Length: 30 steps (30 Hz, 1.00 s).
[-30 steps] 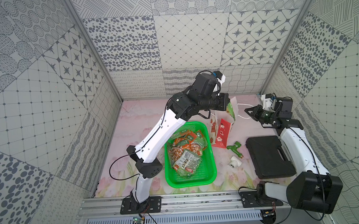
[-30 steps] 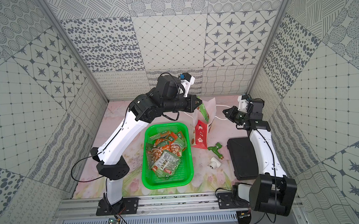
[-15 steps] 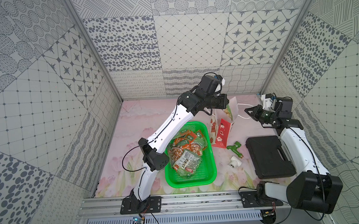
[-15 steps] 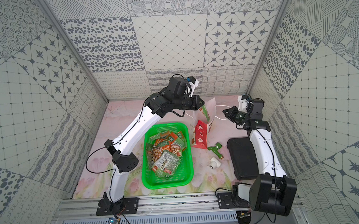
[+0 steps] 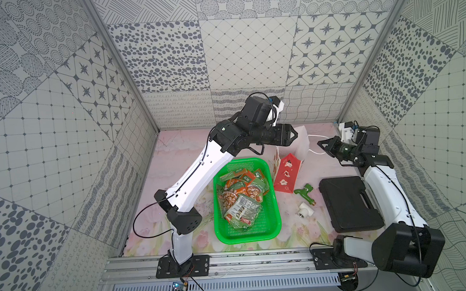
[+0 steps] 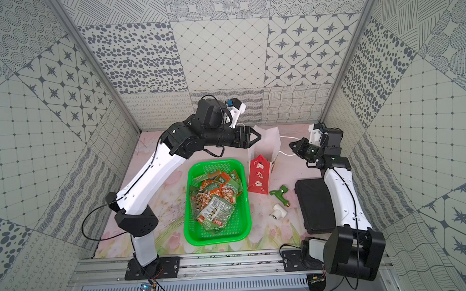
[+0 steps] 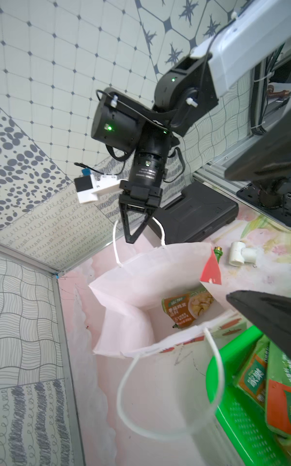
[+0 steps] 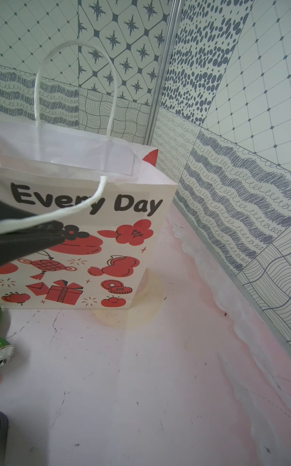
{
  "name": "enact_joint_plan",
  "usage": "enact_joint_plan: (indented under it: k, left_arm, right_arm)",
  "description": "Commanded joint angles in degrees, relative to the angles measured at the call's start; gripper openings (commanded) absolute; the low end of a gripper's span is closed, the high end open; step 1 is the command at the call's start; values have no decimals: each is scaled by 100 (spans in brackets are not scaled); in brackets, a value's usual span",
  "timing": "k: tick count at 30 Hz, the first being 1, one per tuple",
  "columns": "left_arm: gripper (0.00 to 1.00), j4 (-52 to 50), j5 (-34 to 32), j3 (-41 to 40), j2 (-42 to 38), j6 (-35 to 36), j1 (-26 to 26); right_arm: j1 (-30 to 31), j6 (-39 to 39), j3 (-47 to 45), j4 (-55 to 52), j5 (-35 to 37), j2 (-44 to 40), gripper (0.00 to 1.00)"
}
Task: Place the condiment packets inside the bag
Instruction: Place the condiment packet in the paper bag, then pick up the condiment packet from the storage box.
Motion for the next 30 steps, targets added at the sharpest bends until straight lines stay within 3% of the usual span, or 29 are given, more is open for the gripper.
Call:
enact_joint_plan:
  k: [1, 7, 13, 24, 30]
  left_arm:
    - [82, 363, -540, -1825, -1262, 132, -94]
    - [99, 945, -1131, -3825, -2556, 11, -99]
    - [99, 694, -1834, -4741, -3044, -90, -49]
    - [100, 183, -3059, -5180, -2377, 432, 49]
    - [99, 76, -3158, -5014, -1673, 792, 133]
  right_arm:
    - [27, -49, -7, 200, 25, -173, 0]
    - [27, -43, -10, 187, 51, -189, 0]
    - [24, -51, -14, 172, 44, -213, 0]
    - [28, -50, -8, 173, 26, -243, 0]
    - [23, -51, -22, 172, 11, -266, 0]
